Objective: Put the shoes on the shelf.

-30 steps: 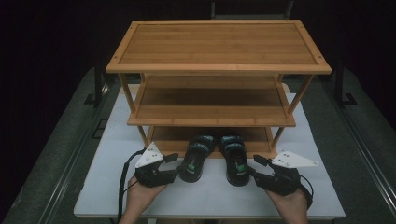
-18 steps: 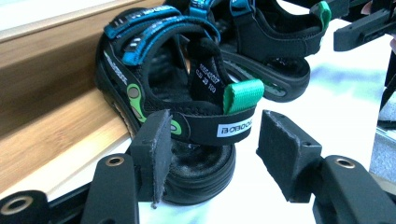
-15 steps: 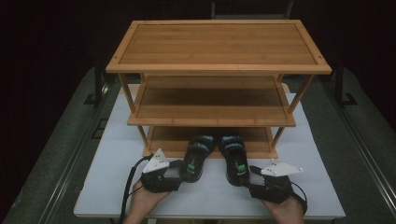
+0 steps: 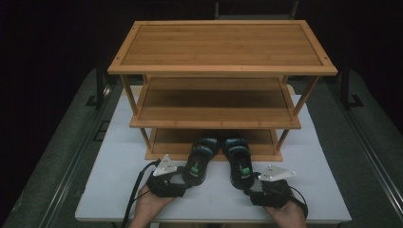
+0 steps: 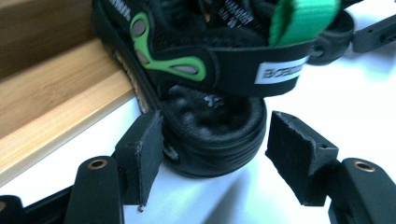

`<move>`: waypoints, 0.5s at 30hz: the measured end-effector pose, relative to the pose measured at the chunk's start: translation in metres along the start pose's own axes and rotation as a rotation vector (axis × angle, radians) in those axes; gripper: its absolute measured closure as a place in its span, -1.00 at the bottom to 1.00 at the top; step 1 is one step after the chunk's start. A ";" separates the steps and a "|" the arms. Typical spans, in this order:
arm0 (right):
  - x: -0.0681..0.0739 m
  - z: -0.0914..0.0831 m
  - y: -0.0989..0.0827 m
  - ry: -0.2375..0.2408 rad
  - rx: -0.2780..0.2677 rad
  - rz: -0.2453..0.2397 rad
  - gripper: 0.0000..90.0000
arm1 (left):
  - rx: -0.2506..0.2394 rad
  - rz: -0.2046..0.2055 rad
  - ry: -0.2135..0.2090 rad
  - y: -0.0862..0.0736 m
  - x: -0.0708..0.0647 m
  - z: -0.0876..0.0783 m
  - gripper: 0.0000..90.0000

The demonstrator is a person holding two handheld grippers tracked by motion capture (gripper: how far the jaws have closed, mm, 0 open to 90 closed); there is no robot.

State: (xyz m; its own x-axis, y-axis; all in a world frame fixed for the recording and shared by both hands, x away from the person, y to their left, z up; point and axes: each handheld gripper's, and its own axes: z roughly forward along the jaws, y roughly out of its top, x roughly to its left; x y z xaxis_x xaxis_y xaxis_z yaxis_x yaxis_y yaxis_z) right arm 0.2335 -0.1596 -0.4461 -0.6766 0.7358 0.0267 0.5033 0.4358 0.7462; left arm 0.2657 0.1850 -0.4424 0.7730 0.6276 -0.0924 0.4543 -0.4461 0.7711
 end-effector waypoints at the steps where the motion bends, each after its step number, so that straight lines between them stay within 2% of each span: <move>1: 0.000 0.001 0.000 0.005 0.001 0.006 -0.29 | 0.000 -0.012 -0.012 -0.001 0.001 0.002 -0.30; 7: 0.000 0.001 0.002 0.007 0.007 0.009 -0.27 | -0.011 -0.012 -0.010 0.001 -0.001 0.002 -0.24; 10: 0.001 -0.001 0.004 0.012 -0.014 0.015 -0.25 | -0.053 -0.019 -0.017 0.004 -0.001 -0.002 -0.21; 15: 0.002 -0.004 0.011 0.018 -0.049 0.001 -0.23 | -0.081 -0.007 -0.015 0.012 -0.003 -0.002 -0.14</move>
State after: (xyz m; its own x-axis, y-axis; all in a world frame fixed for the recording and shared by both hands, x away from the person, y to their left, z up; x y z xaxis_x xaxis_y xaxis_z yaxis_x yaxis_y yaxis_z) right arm 0.2354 -0.1551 -0.4356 -0.6860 0.7265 0.0392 0.4772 0.4086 0.7780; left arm 0.2679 0.1790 -0.4312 0.7771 0.6203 -0.1067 0.4225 -0.3885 0.8189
